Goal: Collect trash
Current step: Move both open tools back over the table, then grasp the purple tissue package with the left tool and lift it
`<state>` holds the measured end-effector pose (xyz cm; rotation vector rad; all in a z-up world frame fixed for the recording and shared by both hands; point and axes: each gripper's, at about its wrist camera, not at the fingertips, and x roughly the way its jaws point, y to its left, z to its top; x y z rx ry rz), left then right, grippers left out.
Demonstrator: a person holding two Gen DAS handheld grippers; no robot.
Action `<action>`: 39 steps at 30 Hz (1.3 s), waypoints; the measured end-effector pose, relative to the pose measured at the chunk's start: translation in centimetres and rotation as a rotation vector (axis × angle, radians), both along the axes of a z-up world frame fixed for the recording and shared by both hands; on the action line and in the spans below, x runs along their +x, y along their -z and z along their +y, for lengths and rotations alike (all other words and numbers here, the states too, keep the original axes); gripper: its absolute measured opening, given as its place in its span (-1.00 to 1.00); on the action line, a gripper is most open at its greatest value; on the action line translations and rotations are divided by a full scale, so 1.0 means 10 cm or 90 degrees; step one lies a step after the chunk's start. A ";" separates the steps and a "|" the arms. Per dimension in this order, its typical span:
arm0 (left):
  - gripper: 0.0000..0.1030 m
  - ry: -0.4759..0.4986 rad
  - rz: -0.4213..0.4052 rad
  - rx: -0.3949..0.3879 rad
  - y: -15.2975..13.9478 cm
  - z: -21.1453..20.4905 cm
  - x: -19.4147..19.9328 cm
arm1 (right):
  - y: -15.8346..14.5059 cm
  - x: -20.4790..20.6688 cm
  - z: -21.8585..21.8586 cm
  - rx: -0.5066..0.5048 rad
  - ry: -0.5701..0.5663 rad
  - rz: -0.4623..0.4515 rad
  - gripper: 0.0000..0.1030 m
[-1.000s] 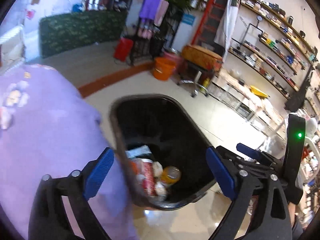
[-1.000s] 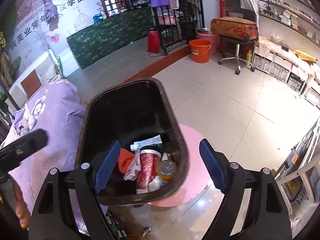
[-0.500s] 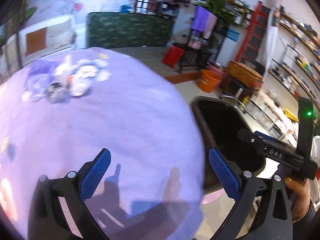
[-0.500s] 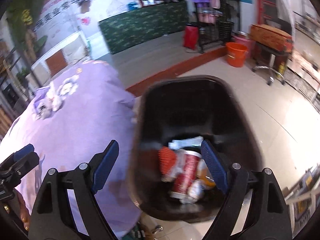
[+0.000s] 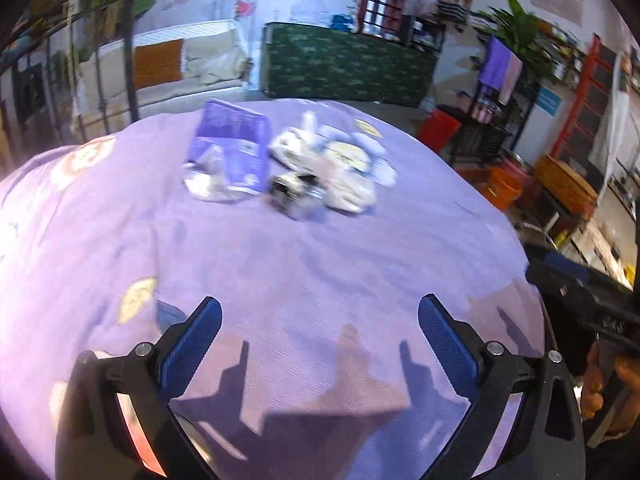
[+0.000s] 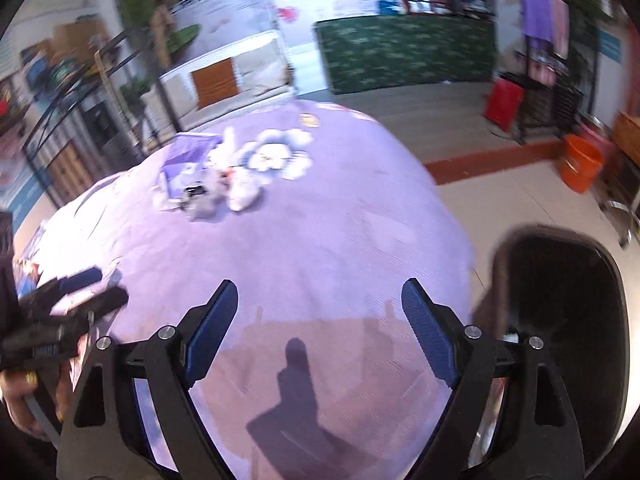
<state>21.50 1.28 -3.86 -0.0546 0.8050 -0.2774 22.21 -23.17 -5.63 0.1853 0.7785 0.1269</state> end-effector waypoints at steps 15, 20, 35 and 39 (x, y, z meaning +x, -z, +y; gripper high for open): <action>0.80 -0.131 0.052 -0.055 0.03 0.77 1.43 | -0.02 0.82 0.45 -0.048 -0.104 0.056 0.62; 0.79 -0.133 0.079 -0.046 0.17 0.71 1.85 | 0.00 0.93 0.52 -0.061 -0.118 0.065 0.62; -0.54 -0.138 0.050 -0.059 0.08 0.75 1.58 | 0.05 1.10 0.56 -0.067 -0.120 0.080 0.62; -0.63 -0.138 0.033 -0.053 0.02 0.77 1.49 | 0.06 1.09 0.60 -0.060 -0.124 0.078 0.62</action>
